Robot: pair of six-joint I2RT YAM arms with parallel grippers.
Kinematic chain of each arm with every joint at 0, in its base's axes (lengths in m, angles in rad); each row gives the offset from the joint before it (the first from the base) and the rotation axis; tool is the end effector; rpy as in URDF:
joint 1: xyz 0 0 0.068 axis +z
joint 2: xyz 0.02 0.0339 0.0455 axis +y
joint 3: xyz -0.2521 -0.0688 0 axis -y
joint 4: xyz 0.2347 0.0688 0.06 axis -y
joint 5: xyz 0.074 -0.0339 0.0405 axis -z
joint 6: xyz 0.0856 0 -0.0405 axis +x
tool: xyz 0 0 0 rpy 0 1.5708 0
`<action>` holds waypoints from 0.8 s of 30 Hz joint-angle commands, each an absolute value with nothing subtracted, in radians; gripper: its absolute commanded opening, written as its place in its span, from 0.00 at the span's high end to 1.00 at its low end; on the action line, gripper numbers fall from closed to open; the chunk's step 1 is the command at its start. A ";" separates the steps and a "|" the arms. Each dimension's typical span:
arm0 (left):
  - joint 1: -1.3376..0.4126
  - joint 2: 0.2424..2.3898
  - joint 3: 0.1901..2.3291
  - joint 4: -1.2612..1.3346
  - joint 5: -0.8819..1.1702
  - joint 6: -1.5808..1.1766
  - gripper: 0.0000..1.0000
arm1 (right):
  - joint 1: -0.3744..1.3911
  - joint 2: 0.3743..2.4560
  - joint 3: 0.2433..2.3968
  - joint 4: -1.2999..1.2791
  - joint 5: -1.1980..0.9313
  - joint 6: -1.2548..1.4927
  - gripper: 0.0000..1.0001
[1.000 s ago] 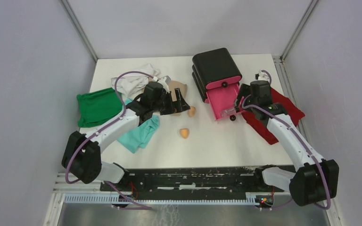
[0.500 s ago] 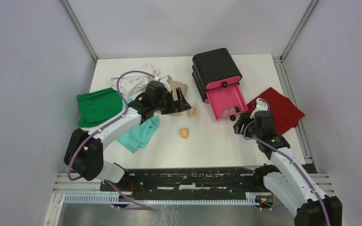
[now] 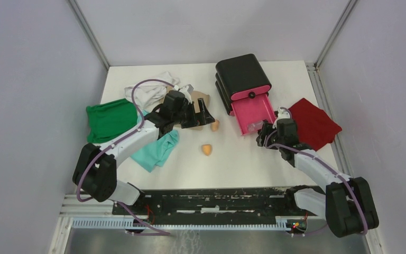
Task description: Organize the makeup
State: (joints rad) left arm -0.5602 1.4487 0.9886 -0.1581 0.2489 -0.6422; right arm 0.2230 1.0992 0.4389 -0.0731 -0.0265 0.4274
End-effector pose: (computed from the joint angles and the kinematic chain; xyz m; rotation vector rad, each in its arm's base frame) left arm 0.2888 -0.2060 0.2223 0.0547 2.3302 -0.9187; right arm 0.2396 0.0567 0.1347 0.2242 2.3205 0.3607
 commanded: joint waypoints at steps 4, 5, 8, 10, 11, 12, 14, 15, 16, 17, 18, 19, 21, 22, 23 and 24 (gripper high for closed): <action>-0.557 1.446 1.034 -0.126 0.264 -0.646 0.01 | 0.236 1.180 0.492 0.121 -0.026 0.370 0.37; -0.558 1.446 1.034 -0.126 0.265 -0.646 0.01 | 0.236 1.191 0.486 0.149 -0.035 0.365 0.38; -0.557 1.446 1.034 -0.125 0.267 -0.649 0.01 | 0.243 1.215 0.485 0.187 -0.034 0.356 0.40; -0.557 1.444 1.031 -0.125 0.266 -0.649 0.01 | 0.245 1.232 0.483 0.222 -0.037 0.351 0.42; -0.558 1.441 1.031 -0.126 0.265 -0.648 0.01 | 0.245 1.240 0.486 0.231 -0.039 0.347 0.43; -0.557 1.441 1.029 -0.127 0.265 -0.649 0.01 | 0.246 1.250 0.488 0.240 -0.040 0.344 0.44; -0.558 1.436 1.029 -0.129 0.264 -0.647 0.01 | 0.248 1.259 0.489 0.261 -0.041 0.340 0.47; -0.557 1.433 1.029 -0.132 0.264 -0.646 0.01 | 0.249 1.260 0.486 0.272 -0.041 0.337 0.50; -0.557 1.431 1.029 -0.134 0.262 -0.645 0.01 | 0.249 1.258 0.486 0.278 -0.041 0.334 0.53; -0.557 1.429 1.029 -0.136 0.259 -0.644 0.01 | 0.249 1.255 0.487 0.282 -0.041 0.332 0.57; -0.557 1.426 1.027 -0.137 0.257 -0.643 0.01 | 0.249 1.251 0.490 0.281 -0.042 0.331 0.61; -0.557 1.423 1.025 -0.138 0.254 -0.643 0.01 | 0.249 1.246 0.494 0.273 -0.043 0.329 0.64; -0.558 1.420 1.021 -0.134 0.253 -0.645 0.01 | 0.248 1.227 0.503 0.257 -0.042 0.324 0.71; -0.557 1.419 1.019 -0.134 0.253 -0.646 0.01 | 0.249 1.213 0.506 0.250 -0.039 0.320 0.72; -0.557 1.420 1.017 -0.133 0.253 -0.646 0.01 | 0.250 1.200 0.510 0.243 -0.035 0.318 0.73; -0.557 1.420 1.017 -0.133 0.254 -0.646 0.01 | 0.250 1.186 0.516 0.236 -0.028 0.314 0.74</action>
